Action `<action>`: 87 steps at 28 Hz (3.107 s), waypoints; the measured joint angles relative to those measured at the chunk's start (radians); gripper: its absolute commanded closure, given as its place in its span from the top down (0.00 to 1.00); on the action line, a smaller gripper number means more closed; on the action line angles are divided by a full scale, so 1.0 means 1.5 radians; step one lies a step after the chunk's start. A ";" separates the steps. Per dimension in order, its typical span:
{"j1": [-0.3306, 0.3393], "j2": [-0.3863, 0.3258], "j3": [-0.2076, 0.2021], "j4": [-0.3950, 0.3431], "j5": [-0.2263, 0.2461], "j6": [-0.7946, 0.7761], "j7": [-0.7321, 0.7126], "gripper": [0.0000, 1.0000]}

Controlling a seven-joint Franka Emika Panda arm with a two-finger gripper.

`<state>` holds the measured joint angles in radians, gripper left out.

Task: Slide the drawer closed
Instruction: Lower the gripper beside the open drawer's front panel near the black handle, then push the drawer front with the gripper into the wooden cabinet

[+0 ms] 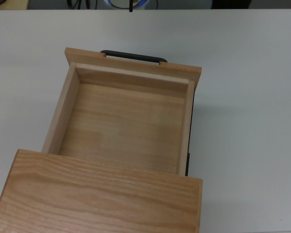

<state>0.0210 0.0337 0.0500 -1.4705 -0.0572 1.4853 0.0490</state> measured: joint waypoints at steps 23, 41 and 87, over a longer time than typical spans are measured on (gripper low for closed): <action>0.007 0.011 0.031 -0.040 0.000 0.039 -0.002 0.00; 0.007 0.077 0.054 -0.057 0.000 0.123 0.028 0.00; 0.062 0.223 -0.044 0.001 -0.008 0.588 0.097 0.00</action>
<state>0.1136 0.3676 -0.0162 -1.4684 -0.0688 2.3672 0.1939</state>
